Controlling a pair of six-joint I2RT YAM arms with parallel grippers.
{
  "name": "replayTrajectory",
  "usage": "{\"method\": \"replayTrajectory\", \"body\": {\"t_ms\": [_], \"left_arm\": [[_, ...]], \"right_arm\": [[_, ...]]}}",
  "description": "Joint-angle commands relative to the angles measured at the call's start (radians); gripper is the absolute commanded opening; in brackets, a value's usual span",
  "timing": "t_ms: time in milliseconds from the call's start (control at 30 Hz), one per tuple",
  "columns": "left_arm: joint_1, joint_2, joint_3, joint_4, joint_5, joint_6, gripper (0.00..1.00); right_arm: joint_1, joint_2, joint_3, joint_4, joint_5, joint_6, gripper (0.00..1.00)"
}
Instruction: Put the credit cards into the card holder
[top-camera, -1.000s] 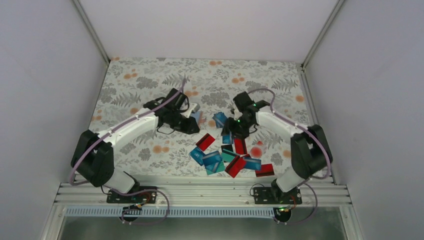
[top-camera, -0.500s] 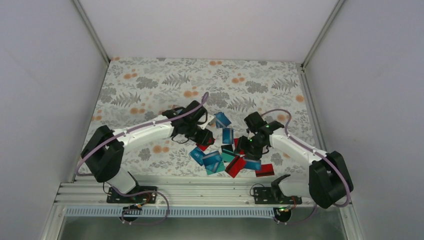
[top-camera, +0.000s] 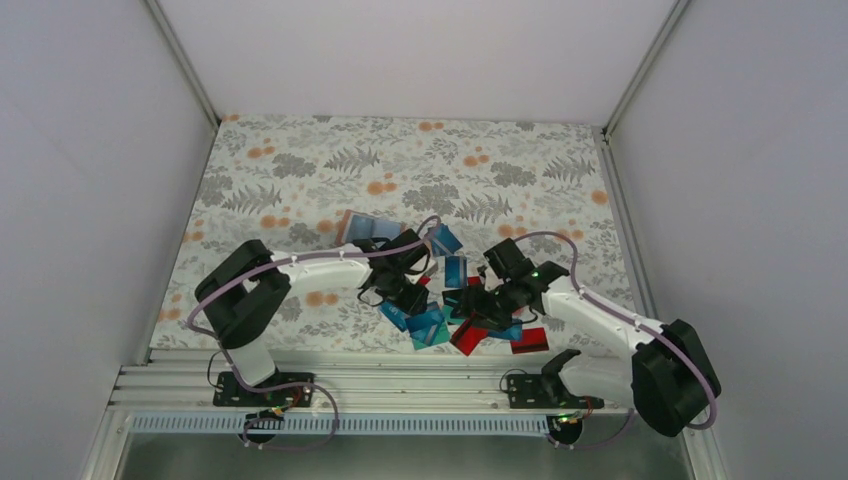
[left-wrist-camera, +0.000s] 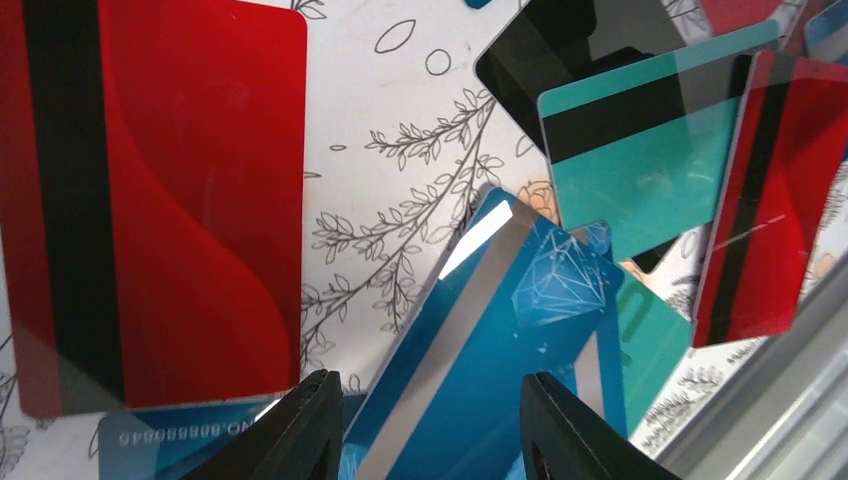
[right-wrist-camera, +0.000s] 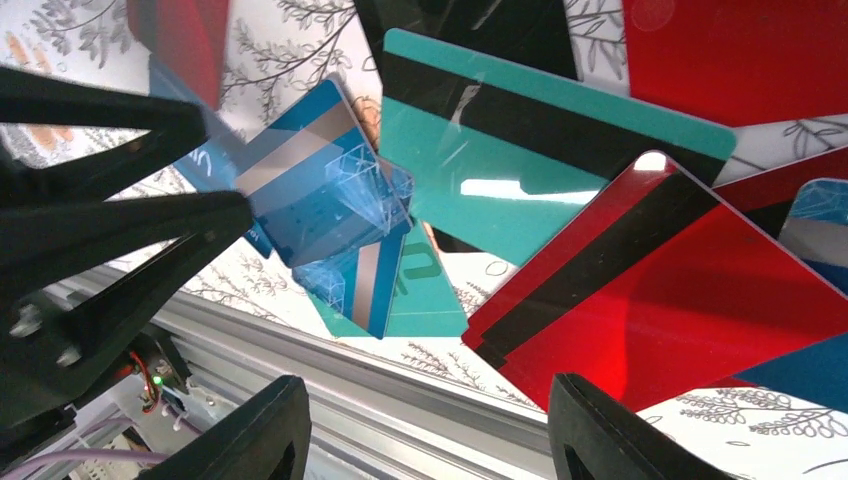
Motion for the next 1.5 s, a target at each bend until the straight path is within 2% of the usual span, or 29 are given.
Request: {"method": "replayTrajectory", "body": {"t_ms": [0,233,600,800,1000,1233,1467], "left_arm": [[-0.021,0.045,0.025,0.041,-0.026,0.021,0.46],[-0.064,0.112,0.075,0.051,-0.023,0.017,0.47],[-0.108,0.216,0.214,-0.015,-0.14,-0.005,0.49],[-0.171,0.259,0.256,-0.073,-0.233,0.003,0.49],[-0.224,0.217,0.149,-0.117,-0.403,-0.061,0.47],[-0.245,0.152,-0.017,-0.103,-0.434,-0.122,0.44],[-0.26,0.102,-0.07,-0.116,-0.432,-0.178,0.44]], "right_arm": [[0.026,-0.044,-0.019,0.012,-0.002,0.032,0.6],[0.033,-0.117,-0.064,-0.005,0.019,0.066,0.6],[0.035,-0.234,-0.104,-0.044,0.03,0.112,0.59],[0.035,-0.254,-0.105,-0.063,0.037,0.117,0.6],[0.036,-0.255,-0.102,-0.061,0.039,0.119,0.6],[0.037,-0.253,-0.103,-0.062,0.042,0.121,0.59],[0.036,-0.252,-0.102,-0.059,0.039,0.127,0.59]]}}
